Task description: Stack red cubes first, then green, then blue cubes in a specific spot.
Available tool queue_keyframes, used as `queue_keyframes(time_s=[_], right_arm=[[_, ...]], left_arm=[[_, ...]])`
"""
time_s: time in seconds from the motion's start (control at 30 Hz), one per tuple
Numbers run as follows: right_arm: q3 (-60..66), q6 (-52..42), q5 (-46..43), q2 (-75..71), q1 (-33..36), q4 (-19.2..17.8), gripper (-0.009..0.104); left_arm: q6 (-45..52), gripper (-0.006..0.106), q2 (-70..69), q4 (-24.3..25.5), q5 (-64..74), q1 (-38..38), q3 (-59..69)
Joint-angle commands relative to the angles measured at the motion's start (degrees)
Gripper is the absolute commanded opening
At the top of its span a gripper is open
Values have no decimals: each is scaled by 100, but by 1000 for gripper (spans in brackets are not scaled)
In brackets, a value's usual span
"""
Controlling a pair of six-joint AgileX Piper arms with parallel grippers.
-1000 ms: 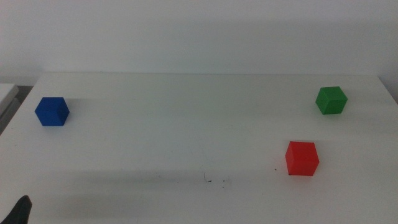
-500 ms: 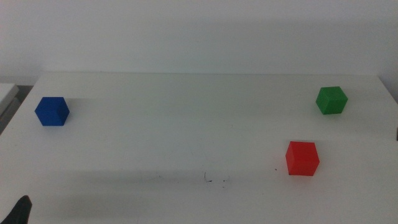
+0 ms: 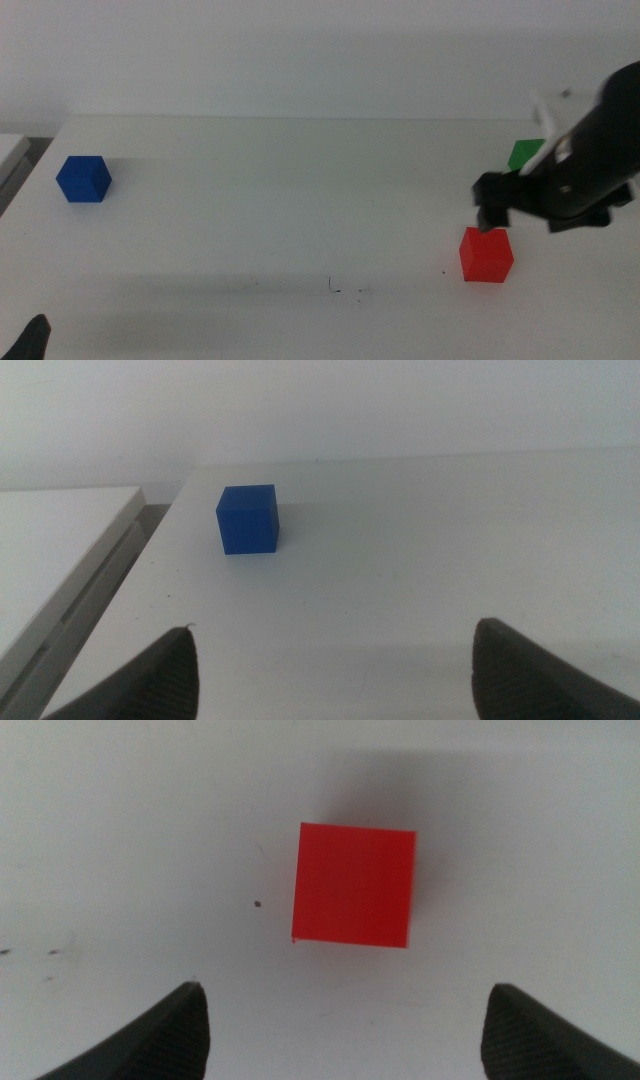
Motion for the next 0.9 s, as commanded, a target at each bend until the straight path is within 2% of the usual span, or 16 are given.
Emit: queue_keyframes(time_s=[0.0,0.33,0.67,0.77,0.87], right_arm=[[-56,339,-150,356,81,-241,93],[-56,1141,-766,1140,81,-863,92],[-56,1277,-1295,1743,81,-939,78],[-56,1277,-1399,1913,71,-939,65],[-56,1277,-1446,1987,71,-939,38]], left_arm=[[19,94,-21,21,-77,7,5],[8,94,-21,21,-77,7,5],[8,94,-21,21,-77,7,5],[8,94,-21,21,-77,7,5],[8,94,-21,21,-77,7,5]])
